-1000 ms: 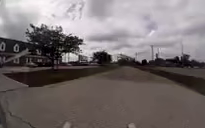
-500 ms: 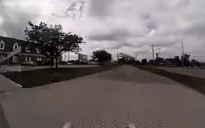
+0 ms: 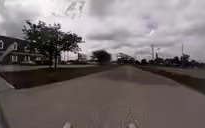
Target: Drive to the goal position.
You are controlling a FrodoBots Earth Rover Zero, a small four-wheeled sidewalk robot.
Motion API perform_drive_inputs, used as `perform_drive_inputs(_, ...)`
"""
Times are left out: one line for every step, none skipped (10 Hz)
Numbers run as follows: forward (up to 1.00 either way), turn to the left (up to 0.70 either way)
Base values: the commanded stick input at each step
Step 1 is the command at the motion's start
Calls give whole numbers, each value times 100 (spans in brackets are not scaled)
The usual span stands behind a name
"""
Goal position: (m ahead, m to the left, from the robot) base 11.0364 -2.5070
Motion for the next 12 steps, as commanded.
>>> perform_drive_inputs(60, 14)
perform_drive_inputs(60, 10)
perform_drive_inputs(60, 0)
perform_drive_inputs(60, 0)
perform_drive_inputs(60, 0)
perform_drive_inputs(60, 0)
perform_drive_inputs(60, 0)
perform_drive_inputs(60, 0)
perform_drive_inputs(60, 0)
perform_drive_inputs(60, 0)
perform_drive_inputs(60, 0)
perform_drive_inputs(60, 0)
